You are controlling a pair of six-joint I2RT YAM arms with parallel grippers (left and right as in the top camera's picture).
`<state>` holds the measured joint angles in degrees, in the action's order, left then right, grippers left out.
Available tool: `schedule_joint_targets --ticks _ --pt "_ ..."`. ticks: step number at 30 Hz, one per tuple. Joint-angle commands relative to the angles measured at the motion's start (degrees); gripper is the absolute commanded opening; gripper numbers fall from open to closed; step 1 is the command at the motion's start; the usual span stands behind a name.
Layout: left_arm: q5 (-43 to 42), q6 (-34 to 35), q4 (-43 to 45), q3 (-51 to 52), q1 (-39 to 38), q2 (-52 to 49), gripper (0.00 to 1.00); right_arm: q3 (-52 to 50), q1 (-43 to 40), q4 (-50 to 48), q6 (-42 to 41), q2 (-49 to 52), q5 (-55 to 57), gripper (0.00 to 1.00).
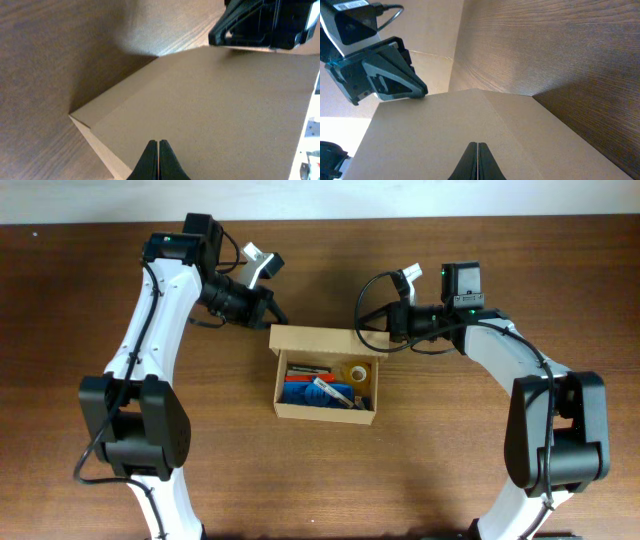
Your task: Pack container
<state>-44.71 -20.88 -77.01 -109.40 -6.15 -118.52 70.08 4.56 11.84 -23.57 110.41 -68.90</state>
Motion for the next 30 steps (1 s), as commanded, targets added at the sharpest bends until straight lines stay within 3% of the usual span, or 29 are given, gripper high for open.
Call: schedule_joint_targets --ticks 1,4,11,16,20,25,30 --pt "0.22 -2.64 -1.36 -0.57 -0.09 1.79 0.02 0.76 0.26 0.0 1.03 -2.49 -0.26 0.04" --pt "0.68 -6.23 -4.72 -0.57 -0.44 1.79 0.02 0.76 0.24 -0.02 1.03 -6.01 3.04 0.04" --pt "2.71 -6.27 -6.38 -0.57 -1.95 1.79 0.02 0.76 0.26 0.85 1.05 -15.98 5.14 0.04" --pt "4.28 -6.27 -6.58 -0.57 -3.5 1.79 0.02 0.76 0.31 12.87 8.04 -24.33 16.0 0.04" --pt "4.33 -7.54 -6.43 -0.57 -3.58 1.79 0.02 0.76 0.76 22.36 12.92 -28.81 17.9 0.04" --pt "5.11 -8.61 -9.9 -0.55 -3.61 1.79 0.02 0.74 5.46 36.17 19.34 -29.75 24.22 0.04" --pt "5.14 -10.12 -12.15 -0.28 -3.61 1.79 0.02 0.63 8.63 40.61 21.51 -29.75 29.75 0.04"
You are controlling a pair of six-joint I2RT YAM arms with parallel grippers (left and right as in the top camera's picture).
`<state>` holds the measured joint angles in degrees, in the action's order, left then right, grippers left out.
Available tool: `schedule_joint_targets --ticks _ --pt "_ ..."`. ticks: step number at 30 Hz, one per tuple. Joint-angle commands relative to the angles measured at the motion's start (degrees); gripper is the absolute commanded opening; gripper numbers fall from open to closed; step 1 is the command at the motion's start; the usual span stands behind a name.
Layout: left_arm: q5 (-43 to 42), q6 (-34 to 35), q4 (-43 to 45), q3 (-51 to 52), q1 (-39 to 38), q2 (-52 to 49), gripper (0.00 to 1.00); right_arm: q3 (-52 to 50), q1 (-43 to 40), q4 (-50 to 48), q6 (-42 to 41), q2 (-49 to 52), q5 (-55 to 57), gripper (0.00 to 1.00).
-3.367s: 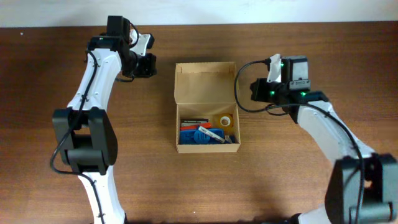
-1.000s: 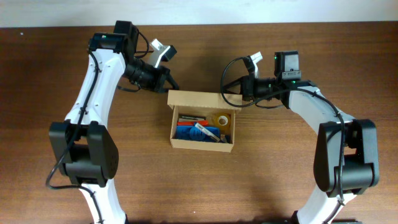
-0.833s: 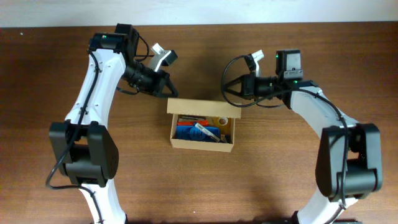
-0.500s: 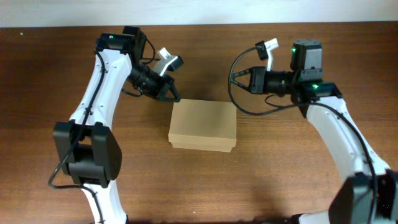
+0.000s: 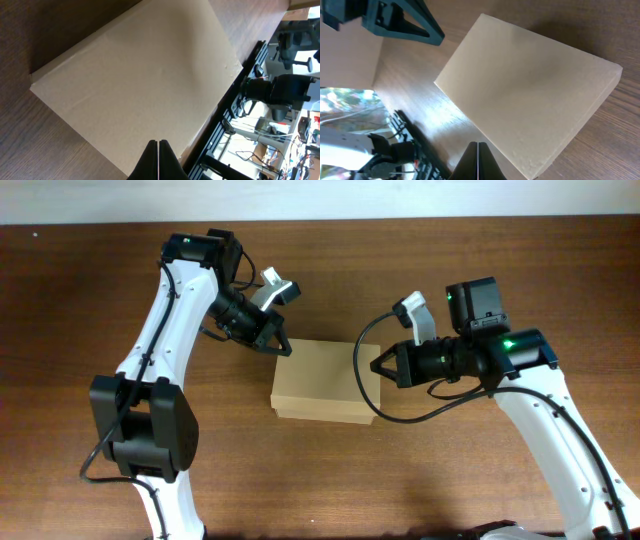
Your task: Pack container
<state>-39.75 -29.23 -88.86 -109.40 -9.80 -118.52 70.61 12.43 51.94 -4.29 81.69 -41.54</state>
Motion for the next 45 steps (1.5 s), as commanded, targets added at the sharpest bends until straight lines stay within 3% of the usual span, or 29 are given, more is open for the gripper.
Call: schedule_joint_targets --ticks 1,9,21,37,40,45 --pt "0.2 -1.99 -0.39 0.04 -0.07 1.79 0.02 0.04 1.03 1.53 2.45 -1.03 4.57 0.04" --pt "0.13 -2.56 2.89 10.49 -2.21 1.79 0.02 -9.22 1.11 -4.17 3.69 -0.96 6.23 0.04" --pt "0.55 -2.56 6.64 17.18 -2.43 1.79 0.02 -20.26 3.5 -17.07 3.43 -0.63 5.2 0.04" --pt "-1.27 -2.54 7.5 17.22 -2.43 2.01 0.02 -20.15 6.32 -16.06 2.12 6.58 13.53 0.04" --pt "-1.22 -2.51 8.5 17.22 -2.43 7.41 0.02 -15.52 6.32 -13.77 1.92 2.19 13.84 0.04" --pt "6.84 3.26 11.37 17.22 -2.43 26.49 0.02 -11.69 6.32 -7.56 0.61 -12.74 23.98 0.04"
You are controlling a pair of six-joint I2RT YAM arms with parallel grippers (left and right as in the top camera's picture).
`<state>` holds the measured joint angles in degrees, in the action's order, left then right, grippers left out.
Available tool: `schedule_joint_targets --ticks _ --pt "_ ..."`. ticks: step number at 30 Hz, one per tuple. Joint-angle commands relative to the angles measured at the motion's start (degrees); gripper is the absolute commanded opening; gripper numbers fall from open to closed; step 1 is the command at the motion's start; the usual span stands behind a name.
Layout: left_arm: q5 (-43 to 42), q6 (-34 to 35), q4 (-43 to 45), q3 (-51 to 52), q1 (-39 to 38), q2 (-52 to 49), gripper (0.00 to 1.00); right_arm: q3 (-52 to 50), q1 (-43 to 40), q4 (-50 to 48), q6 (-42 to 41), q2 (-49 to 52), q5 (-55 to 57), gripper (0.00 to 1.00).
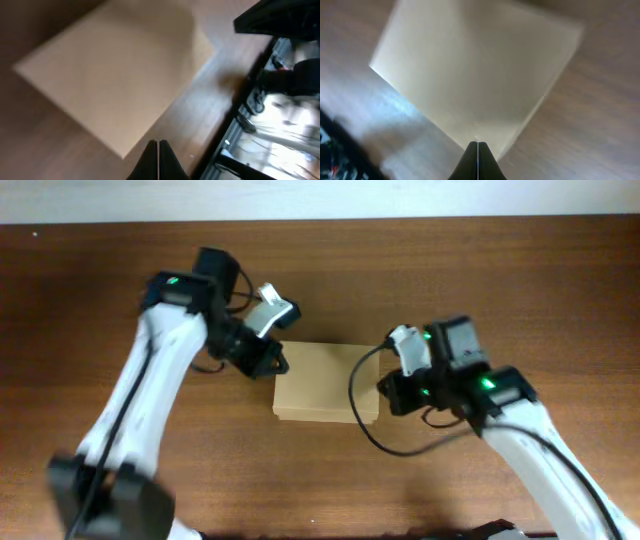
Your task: Pack container
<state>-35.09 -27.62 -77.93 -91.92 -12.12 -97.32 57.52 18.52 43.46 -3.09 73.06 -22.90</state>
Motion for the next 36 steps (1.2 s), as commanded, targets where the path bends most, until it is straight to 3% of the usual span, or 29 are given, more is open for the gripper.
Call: schedule_joint_targets --ticks 1,5,12,13,14,15,16,30,36 --pt "2.62 1.66 0.81 -0.26 -0.11 9.01 0.02 1.4 0.22 2.4 -0.57 -6.93 5.66 0.04" --pt "7.98 5.75 0.22 -0.26 -0.11 20.5 0.02 1.4 0.22 7.21 -1.01 -15.78 5.62 0.04" --pt "8.15 6.4 -1.38 -0.26 -0.11 39.87 0.02 1.4 0.22 16.74 -1.88 -29.81 5.57 0.04" --pt "8.15 6.4 -1.4 -0.26 -0.11 41.38 0.06 1.4 0.22 17.68 -1.86 -30.97 5.57 0.05" --pt "8.15 6.4 -1.68 -0.26 -0.11 43.04 0.3 1.4 0.22 18.82 -1.86 -32.13 5.57 0.34" --pt "8.15 6.4 -2.01 -0.26 -0.11 44.11 0.86 1.4 0.22 20.09 -1.86 -32.72 5.57 1.0" --pt "8.17 6.38 -2.27 -0.26 -0.11 45.13 1.0 1.38 0.22 20.7 -1.81 -32.85 5.66 0.99" --pt "8.2 6.34 -2.62 -0.26 0.22 46.71 1.0 1.38 0.22 20.74 -1.81 -32.79 5.62 0.99" --pt "9.88 6.38 -1.27 2.05 4.87 54.27 1.0 1.38 0.22 20.74 -1.81 -32.79 5.62 0.99"
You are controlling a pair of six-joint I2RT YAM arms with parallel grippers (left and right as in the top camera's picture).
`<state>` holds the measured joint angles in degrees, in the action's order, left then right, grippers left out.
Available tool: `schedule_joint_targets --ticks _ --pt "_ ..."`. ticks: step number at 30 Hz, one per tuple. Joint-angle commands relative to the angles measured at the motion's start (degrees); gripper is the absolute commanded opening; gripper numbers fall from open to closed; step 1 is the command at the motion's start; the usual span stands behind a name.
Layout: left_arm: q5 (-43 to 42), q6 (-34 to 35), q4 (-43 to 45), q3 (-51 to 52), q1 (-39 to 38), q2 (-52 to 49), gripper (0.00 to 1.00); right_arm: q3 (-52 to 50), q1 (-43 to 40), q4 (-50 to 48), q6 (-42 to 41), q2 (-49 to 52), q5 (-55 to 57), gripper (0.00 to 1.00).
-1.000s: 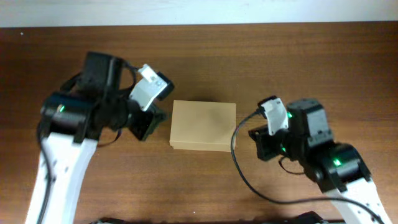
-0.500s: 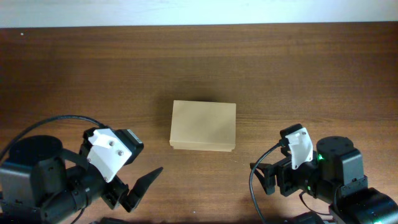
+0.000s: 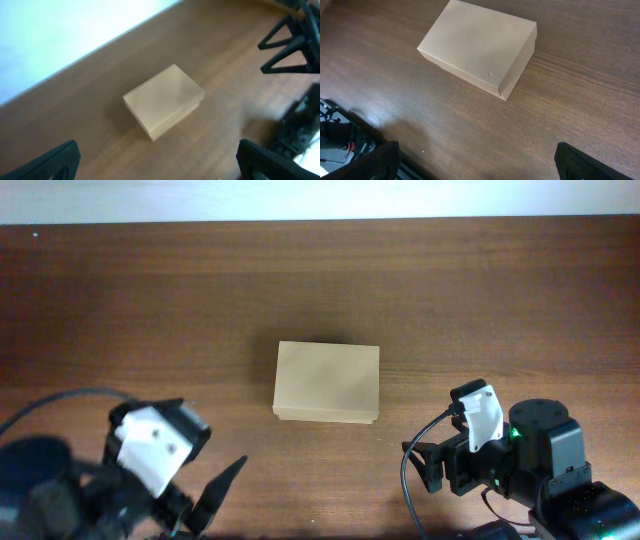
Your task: Pack container
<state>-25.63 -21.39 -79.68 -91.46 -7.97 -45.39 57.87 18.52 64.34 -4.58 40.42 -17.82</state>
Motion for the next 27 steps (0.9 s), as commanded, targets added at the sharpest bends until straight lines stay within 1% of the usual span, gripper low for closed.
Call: schedule_joint_targets --ticks 1,2,4,6,10,11,14,17,19,21,23,25,27 --pt "0.44 0.15 2.4 4.28 1.2 4.9 1.0 1.03 0.22 -0.13 -0.33 -0.15 0.55 0.99" --pt "0.42 0.17 5.44 8.2 1.95 8.02 1.0 1.03 0.22 -0.13 -0.33 -0.15 0.55 0.99" --pt "0.39 0.17 13.42 19.47 3.52 15.72 1.0 1.03 0.22 -0.13 -0.33 -0.15 0.55 0.99" --pt "0.37 1.7 19.34 29.64 4.44 22.23 1.0 1.03 0.22 -0.13 -0.33 -0.15 0.55 0.99" --pt "0.68 6.78 29.0 45.81 4.81 31.87 1.0 1.03 0.22 -0.13 -0.33 -0.15 0.55 0.99" --pt "0.96 7.54 30.73 48.48 4.81 33.27 1.0 1.03 0.22 -0.13 -0.33 -0.15 0.55 0.99" --pt "3.04 13.11 37.44 58.77 4.81 39.01 1.0 1.03 0.22 -0.13 -0.33 -0.15 0.55 0.99" --pt "3.85 14.69 41.99 65.96 4.7 43.98 1.0 1.03 0.22 -0.13 -0.33 -0.15 0.55 0.99" --pt "6.95 18.75 45.44 69.92 4.63 45.03 1.0 1.03 0.22 -0.13 -0.33 -0.15 0.55 0.99" --pt "12.35 24.37 48.46 73.24 4.07 45.07 1.0 1.03 0.22 -0.13 -0.33 -0.15 0.55 0.99" --pt "14.78 24.63 49.72 75.52 3.54 45.07 1.0 1.03 0.22 -0.13 -0.33 -0.15 0.55 0.99" --pt "14.95 24.63 50.66 77.83 3.5 45.07 1.0 1.03 0.22 -0.13 -0.33 -0.15 0.55 0.99" --pt "14.86 24.65 53.9 81.18 3.45 45.07 1.0 1.03 0.22 -0.13 -0.33 -0.15 0.55 0.99"
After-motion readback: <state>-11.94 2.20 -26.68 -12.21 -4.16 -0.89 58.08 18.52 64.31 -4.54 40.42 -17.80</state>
